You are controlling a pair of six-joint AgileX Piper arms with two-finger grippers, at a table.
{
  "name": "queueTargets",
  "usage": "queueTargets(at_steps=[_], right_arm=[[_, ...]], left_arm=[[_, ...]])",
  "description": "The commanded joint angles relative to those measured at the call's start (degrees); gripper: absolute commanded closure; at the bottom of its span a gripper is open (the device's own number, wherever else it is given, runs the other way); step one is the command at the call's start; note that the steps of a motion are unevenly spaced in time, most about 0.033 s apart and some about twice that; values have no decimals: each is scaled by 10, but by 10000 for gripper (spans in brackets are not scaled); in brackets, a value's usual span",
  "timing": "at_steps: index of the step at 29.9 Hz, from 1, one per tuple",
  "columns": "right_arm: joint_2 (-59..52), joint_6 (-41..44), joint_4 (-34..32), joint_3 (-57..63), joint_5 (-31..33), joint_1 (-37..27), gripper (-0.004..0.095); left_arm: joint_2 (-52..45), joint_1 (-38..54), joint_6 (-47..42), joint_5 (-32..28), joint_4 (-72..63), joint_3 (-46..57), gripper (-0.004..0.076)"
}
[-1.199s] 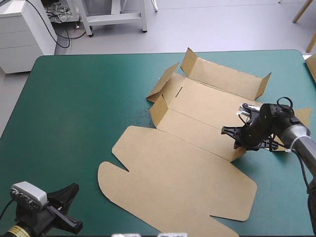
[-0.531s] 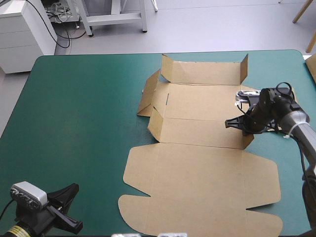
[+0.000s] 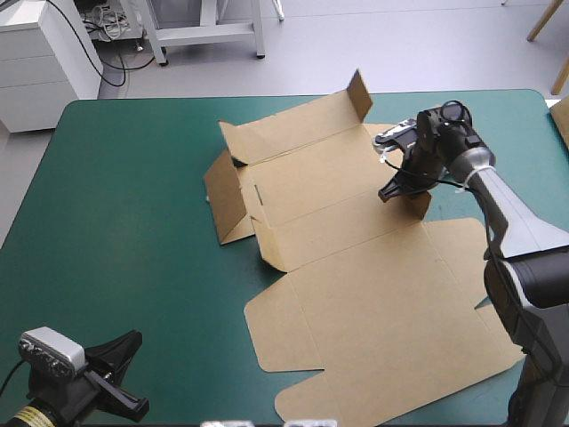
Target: Fold the box
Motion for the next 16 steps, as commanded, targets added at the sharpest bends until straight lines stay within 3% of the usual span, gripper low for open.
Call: queueTargets(at_steps=[1, 16], right_arm=[[-11, -52, -11, -52, -2, 39, 928], [31, -237, -27, -85, -4, 212, 929]], left_arm=[[10, -3, 1, -42, -9, -13, 731], [10, -3, 2, -42, -11, -13, 731]])
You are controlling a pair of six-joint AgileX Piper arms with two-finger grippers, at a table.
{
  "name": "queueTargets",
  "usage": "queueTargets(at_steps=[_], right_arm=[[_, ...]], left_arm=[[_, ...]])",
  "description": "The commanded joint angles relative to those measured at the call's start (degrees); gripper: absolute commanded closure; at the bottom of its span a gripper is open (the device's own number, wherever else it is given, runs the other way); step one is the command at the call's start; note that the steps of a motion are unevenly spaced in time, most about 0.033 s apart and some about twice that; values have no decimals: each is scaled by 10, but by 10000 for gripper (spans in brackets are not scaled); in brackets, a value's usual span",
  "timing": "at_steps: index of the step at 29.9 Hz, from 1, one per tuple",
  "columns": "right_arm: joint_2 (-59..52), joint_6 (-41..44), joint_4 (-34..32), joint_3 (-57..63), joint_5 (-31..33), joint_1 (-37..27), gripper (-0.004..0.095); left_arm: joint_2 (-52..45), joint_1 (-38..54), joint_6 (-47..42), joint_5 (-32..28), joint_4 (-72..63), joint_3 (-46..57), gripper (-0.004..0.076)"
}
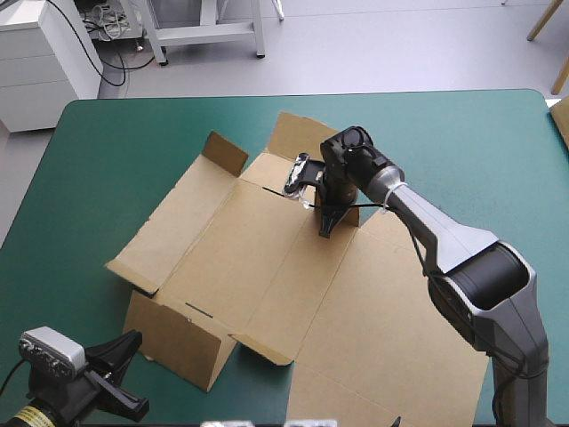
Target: Fold the box
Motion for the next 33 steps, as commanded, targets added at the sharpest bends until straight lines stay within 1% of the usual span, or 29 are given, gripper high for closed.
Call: queueTargets(at_steps=[1, 5, 9, 13, 16, 26, 29, 33], right_arm=[[-30, -55, -12, -31, -13, 28, 930], [-20, -76, -13, -57, -37, 53, 930], [-4, -100, -17, -74, -66, 53, 930], [5, -102, -18, -77, -62, 53, 929], [9, -119, -17, -77, -68, 53, 930], [12, -117, -19, -77, -80, 53, 928], [11, -113, -20, -84, -80, 53, 881], [10, -100, -19, -125, -67, 53, 729]], left_arm=[[10, -3, 0, -42, -11, -13, 731], [10, -3, 0, -42, -11, -13, 731], [10, -3, 0, -42, -13, -13, 731], [10, -3, 0, -42, -17, -13, 731], [10, -3, 0, -42, -20, -13, 731], [10, -3, 0, -42, -26, -13, 731], [10, -3, 0, -42, -26, -13, 731], [10, -3, 0, -42, -26, -13, 731]])
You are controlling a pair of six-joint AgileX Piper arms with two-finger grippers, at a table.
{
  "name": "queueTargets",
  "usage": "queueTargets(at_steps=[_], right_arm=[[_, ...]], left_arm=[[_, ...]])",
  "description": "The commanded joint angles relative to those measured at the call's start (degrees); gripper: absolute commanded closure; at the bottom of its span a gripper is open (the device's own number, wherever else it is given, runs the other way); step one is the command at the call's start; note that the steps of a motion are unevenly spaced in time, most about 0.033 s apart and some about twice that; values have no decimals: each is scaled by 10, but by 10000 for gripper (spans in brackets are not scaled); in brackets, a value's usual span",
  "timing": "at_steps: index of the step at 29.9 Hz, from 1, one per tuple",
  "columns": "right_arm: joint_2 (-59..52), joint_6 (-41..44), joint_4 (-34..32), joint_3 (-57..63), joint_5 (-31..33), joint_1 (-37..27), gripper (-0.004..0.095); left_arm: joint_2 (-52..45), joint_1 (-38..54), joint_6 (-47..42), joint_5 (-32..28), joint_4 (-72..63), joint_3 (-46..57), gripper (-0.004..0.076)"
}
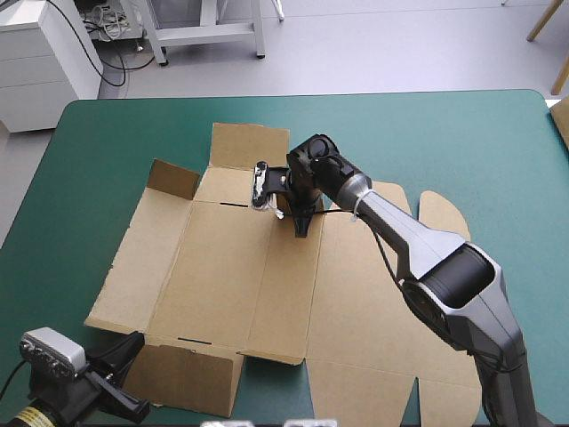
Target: Fold the box
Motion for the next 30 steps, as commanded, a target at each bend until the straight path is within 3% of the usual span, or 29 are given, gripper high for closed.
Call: queueTargets(at_steps=[1, 6, 14, 19, 24, 30], right_arm=[[-40, 13, -9, -61, -5, -3, 683], [-45, 90, -9, -149, 48, -3, 547], [-116, 209, -10, -168, 48, -3, 548], [-198, 271, -18, -138, 48, -3, 655], [-301, 379, -77, -37, 48, -3, 929], [-448, 460, -124, 133, 48, -3, 928]], left_arm=[[10, -3, 0, -42, -12, -13, 731], [10, -3, 0, -42, -12, -13, 731], [10, -3, 0, -40, -12, -13, 731], [10, -3, 0, -40, -12, -13, 731], [10, -3, -1, -40, -12, -13, 731], [10, -3, -1, -40, -11, -13, 731]])
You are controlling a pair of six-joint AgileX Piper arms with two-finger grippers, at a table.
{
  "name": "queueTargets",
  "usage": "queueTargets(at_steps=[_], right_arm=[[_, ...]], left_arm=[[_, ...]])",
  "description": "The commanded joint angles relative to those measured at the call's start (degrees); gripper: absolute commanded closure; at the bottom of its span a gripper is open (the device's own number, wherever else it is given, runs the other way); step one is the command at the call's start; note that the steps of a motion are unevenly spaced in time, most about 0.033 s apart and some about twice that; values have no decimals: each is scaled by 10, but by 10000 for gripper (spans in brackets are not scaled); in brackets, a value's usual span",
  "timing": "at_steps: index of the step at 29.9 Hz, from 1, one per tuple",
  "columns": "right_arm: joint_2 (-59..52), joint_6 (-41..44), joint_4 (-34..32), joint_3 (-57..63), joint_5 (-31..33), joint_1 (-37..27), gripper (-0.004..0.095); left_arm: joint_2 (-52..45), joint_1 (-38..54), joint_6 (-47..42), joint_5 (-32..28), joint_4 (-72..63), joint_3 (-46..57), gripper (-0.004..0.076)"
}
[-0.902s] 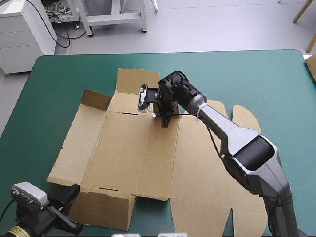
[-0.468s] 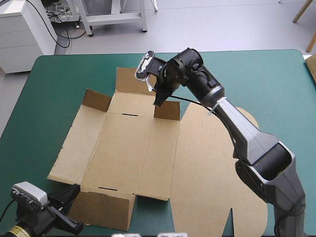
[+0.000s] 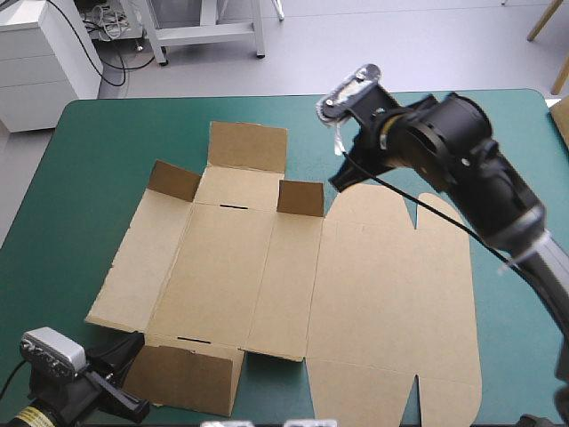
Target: Fold the box
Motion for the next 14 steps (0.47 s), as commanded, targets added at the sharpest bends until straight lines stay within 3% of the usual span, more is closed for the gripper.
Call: queueTargets(at_steps=[1, 14], right_arm=[[-103, 30, -24, 75, -28, -3, 928], [-398, 115, 26, 488, -165, -3, 928]], left_arm=[[10, -3, -1, -40, -11, -13, 731], [10, -3, -1, -40, -11, -13, 731]])
